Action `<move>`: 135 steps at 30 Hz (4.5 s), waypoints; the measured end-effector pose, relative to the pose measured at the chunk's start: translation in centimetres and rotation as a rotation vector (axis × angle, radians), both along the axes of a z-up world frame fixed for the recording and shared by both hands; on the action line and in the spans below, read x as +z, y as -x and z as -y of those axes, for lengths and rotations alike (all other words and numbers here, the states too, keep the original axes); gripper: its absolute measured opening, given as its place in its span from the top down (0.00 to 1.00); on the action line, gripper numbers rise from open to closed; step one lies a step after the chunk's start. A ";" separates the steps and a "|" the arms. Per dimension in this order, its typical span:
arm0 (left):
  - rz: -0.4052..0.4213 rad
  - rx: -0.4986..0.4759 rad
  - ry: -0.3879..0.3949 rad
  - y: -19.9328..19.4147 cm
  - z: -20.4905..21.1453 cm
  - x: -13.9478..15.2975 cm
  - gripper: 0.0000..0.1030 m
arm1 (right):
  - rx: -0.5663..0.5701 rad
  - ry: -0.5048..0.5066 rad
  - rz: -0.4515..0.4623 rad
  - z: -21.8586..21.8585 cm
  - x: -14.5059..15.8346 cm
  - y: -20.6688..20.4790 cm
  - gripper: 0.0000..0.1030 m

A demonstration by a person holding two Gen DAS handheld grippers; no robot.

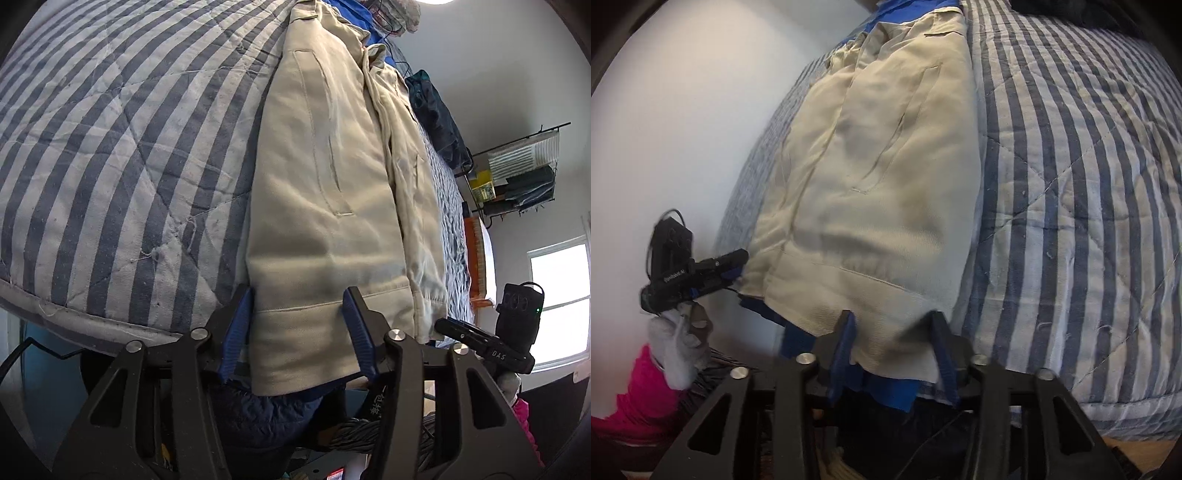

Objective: Fold large clothes

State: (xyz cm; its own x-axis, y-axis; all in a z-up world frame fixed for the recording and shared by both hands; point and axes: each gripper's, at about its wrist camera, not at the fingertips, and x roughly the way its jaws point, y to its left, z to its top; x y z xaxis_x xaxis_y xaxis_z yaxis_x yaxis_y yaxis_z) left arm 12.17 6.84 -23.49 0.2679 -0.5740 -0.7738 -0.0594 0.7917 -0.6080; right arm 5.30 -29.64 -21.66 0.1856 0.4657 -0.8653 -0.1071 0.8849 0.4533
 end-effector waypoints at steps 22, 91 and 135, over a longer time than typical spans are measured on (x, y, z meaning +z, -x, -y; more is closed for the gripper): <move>0.058 -0.033 -0.100 0.0 0.8 1.0 0.53 | -0.023 0.142 0.151 0.9 3.9 2.0 0.72; -0.050 0.063 0.208 -3.3 -3.7 -1.5 0.34 | -0.092 -0.138 0.074 4.7 -0.3 -1.6 0.37; 0.145 0.075 0.368 -8.4 0.0 5.2 0.88 | -0.201 -0.461 0.196 3.1 3.9 -7.8 0.89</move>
State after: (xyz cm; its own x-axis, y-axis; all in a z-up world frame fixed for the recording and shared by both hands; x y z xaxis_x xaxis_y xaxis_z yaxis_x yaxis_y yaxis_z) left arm 20.61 6.86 -18.34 0.4103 -0.7807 -0.4714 -0.0016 0.5163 -0.8564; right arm 13.10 -32.71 -17.75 0.4480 0.7273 -0.5199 -0.0776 0.6109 0.7879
